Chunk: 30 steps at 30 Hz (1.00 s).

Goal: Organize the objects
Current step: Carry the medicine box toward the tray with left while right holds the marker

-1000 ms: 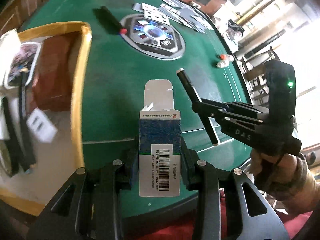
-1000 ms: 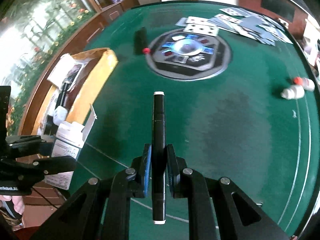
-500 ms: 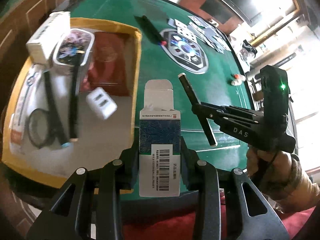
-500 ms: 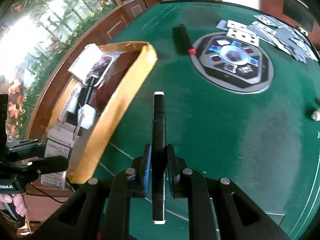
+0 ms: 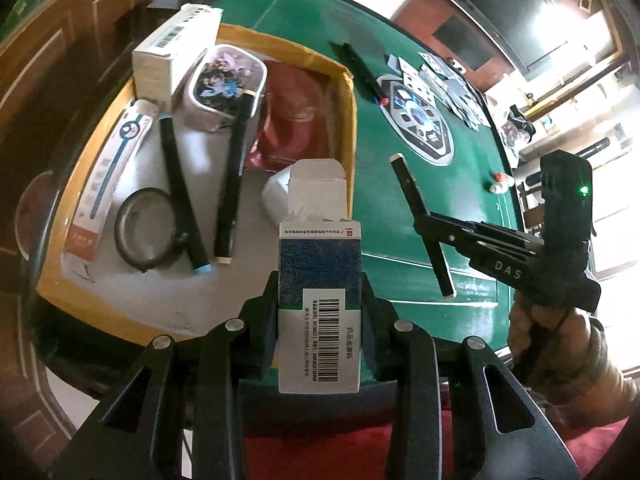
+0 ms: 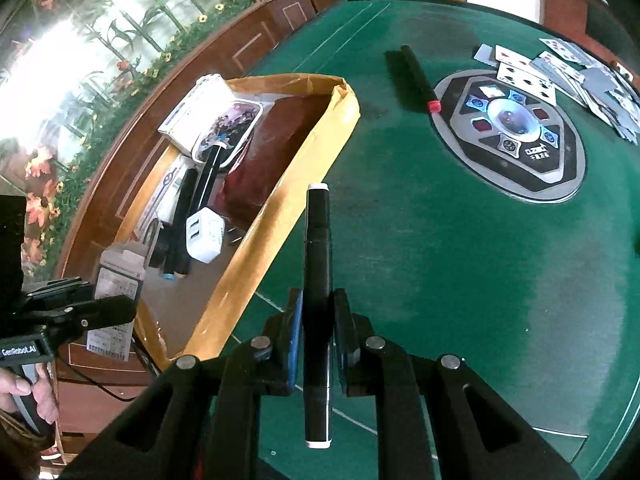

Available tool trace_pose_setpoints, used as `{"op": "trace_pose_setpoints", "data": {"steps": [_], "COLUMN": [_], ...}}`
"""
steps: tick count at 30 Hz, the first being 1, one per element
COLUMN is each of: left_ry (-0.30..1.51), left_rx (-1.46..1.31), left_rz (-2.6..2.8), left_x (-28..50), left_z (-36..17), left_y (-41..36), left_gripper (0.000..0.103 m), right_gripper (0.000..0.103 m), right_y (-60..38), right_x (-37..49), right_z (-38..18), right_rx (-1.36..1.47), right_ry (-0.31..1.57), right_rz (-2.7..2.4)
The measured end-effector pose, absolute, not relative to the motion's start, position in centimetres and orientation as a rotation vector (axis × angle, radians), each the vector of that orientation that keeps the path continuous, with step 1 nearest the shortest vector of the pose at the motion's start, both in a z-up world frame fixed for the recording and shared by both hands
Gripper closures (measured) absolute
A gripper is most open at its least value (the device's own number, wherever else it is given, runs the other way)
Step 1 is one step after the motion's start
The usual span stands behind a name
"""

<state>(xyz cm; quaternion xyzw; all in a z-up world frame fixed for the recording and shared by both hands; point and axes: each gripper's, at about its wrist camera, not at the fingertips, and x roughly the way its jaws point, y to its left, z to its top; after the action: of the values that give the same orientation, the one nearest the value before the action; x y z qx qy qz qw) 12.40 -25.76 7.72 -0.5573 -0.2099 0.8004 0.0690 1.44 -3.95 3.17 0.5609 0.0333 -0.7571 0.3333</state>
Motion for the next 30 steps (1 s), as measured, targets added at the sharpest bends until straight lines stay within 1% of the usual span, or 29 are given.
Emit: {"op": "trace_pose_setpoints", "data": {"steps": [4,12,20,30], "left_ry": [-0.636,-0.65,-0.682,-0.661], "left_rx": [-1.698,-1.738,-1.755,-1.769], "left_rz": [2.408,2.396,2.391,2.345], "left_x": [12.3,12.2,11.8,11.0], "left_z": [7.1,5.9,5.1,4.3], "left_y": [-26.3,-27.3,-28.5,-28.3], "left_gripper": [0.069,0.069,0.069,0.069], "right_gripper": [0.09,0.09,0.09,0.09], "right_y": [-4.3,-5.8,-8.1,-9.9], "right_x": [1.4,0.6,-0.4,-3.9], "right_z": [3.1,3.4,3.6,2.8], "right_rx": [1.476,1.522,1.57,1.666], "right_ry": [0.067,-0.056,-0.138,-0.358], "right_rz": [-1.966,-1.929,-1.911,-1.959]}}
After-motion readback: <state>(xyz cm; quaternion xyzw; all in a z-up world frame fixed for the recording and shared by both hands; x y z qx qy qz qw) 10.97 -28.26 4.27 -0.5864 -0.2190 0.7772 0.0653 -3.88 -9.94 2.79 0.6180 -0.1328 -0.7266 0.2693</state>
